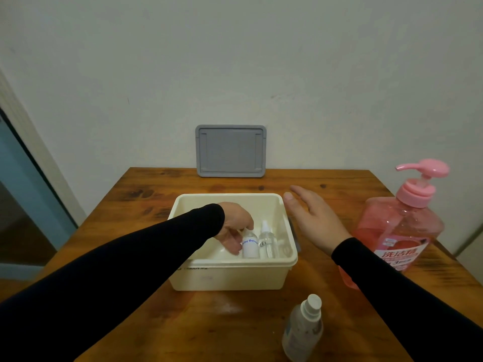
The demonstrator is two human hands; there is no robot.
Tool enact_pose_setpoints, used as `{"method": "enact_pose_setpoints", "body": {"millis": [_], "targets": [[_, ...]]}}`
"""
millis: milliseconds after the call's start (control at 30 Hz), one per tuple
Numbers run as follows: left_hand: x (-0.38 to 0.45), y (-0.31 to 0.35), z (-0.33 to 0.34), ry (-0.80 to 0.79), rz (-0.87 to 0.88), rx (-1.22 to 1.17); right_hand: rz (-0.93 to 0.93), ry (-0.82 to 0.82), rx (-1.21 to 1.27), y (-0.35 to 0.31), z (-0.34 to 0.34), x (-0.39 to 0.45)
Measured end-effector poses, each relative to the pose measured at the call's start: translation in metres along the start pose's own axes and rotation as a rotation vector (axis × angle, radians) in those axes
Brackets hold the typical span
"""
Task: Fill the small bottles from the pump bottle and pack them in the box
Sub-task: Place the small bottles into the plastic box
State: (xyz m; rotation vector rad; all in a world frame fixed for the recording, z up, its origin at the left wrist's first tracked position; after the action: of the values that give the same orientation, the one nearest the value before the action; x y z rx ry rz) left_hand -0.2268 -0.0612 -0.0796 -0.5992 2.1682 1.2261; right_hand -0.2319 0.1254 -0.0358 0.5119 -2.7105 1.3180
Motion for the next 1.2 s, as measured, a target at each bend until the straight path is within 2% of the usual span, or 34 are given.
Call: {"method": "enact_pose_setpoints", "body": {"millis": [200,367,500,667,800,1000,1200], "targets": [[-0.017,0.010,-0.015,0.139,0.141,0.153,0.004,0.011,-0.003,-0.003,-0.006,-0.005],[-0.044,0.024,-0.025,0.377,0.422,0.451,-0.009,0.007,0.004,-0.009,-0.012,-0.014],[-0.076,0.023,-0.022,0.470,0.626,0.483,-0.029,0.013,0.002,-0.019,-0.020,-0.029],[-0.108,0.012,-0.012,0.506,0.771,0.416,-0.053,0.022,-0.025,-0.033,-0.033,-0.050],[-0.129,0.003,-0.005,0.511,0.818,0.323,-0.065,0.038,-0.023,-0.039,-0.043,-0.068],[-0.157,-0.011,0.016,0.461,0.868,0.221,-0.062,0.035,-0.047,-0.041,-0.047,-0.094],[-0.165,-0.025,0.055,0.340,0.855,0.259,-0.044,0.043,-0.049,-0.039,-0.051,-0.110]]}}
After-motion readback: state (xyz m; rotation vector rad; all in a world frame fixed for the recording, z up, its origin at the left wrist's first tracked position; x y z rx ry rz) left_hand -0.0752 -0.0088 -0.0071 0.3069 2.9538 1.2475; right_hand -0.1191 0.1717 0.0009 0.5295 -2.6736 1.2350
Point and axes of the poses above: each hand's wrist, its own x-axis towards the middle knuckle, its own z-axis out of the palm, y = z × x, the point moved 5 cm from there along x, towards the middle knuckle
